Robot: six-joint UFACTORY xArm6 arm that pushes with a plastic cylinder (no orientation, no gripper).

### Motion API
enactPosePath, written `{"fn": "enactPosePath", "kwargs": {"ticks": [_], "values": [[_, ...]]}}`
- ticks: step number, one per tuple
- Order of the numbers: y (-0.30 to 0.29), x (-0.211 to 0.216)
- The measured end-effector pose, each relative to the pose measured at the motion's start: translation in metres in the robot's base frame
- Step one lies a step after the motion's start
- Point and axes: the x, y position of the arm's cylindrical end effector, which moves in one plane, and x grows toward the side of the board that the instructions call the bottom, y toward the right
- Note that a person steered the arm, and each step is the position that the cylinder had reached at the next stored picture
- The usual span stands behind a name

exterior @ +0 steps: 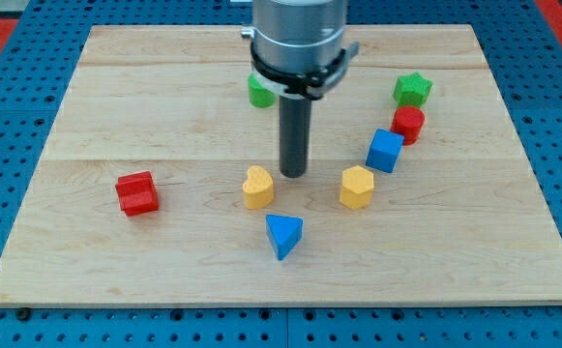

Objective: Move the red star into the yellow heart

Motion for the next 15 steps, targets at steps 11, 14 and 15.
{"fn": "enactPosePath", "kwargs": {"ticks": [11, 14, 15], "values": [[-0.137, 0.054], [-0.165, 0.06], [-0.13, 0.053]]}}
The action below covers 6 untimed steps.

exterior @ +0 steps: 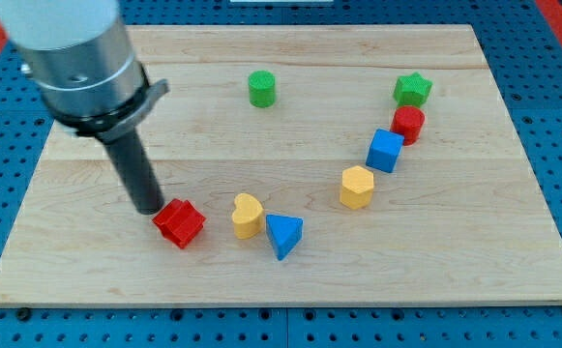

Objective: Move the red star into the yellow heart

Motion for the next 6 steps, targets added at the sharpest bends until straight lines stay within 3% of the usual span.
{"fn": "enactPosePath", "kwargs": {"ticks": [1, 2, 3, 5, 6], "values": [[-0.002, 0.005], [-0.05, 0.005], [-0.053, 0.029], [0.035, 0.027], [0.032, 0.032]]}}
